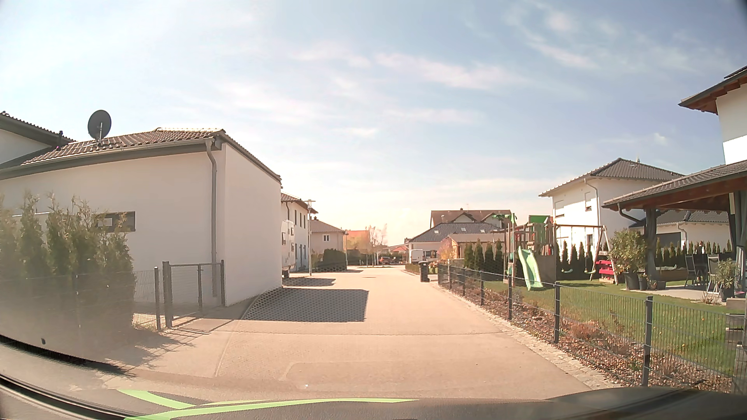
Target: Follow the waypoints while adhering to traffic rules and regulations
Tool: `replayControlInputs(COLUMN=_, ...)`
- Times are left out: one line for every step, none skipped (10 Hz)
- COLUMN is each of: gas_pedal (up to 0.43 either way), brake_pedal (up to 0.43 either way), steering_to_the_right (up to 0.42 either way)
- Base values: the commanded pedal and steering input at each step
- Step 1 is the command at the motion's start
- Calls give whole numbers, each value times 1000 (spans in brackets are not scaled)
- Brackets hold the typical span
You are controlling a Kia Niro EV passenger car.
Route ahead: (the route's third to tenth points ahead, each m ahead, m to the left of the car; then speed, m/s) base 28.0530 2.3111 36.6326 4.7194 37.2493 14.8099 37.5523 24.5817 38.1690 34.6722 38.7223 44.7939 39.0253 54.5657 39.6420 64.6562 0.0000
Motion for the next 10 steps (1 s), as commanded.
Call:
replayControlInputs(gas_pedal=0, brake_pedal=402, steering_to_the_right=0)
replayControlInputs(gas_pedal=0, brake_pedal=409, steering_to_the_right=0)
replayControlInputs(gas_pedal=0, brake_pedal=409, steering_to_the_right=0)
replayControlInputs(gas_pedal=0, brake_pedal=402, steering_to_the_right=0)
replayControlInputs(gas_pedal=0, brake_pedal=409, steering_to_the_right=0)
replayControlInputs(gas_pedal=0, brake_pedal=402, steering_to_the_right=0)
replayControlInputs(gas_pedal=0, brake_pedal=402, steering_to_the_right=0)
replayControlInputs(gas_pedal=0, brake_pedal=402, steering_to_the_right=0)
replayControlInputs(gas_pedal=0, brake_pedal=409, steering_to_the_right=0)
replayControlInputs(gas_pedal=0, brake_pedal=402, steering_to_the_right=0)
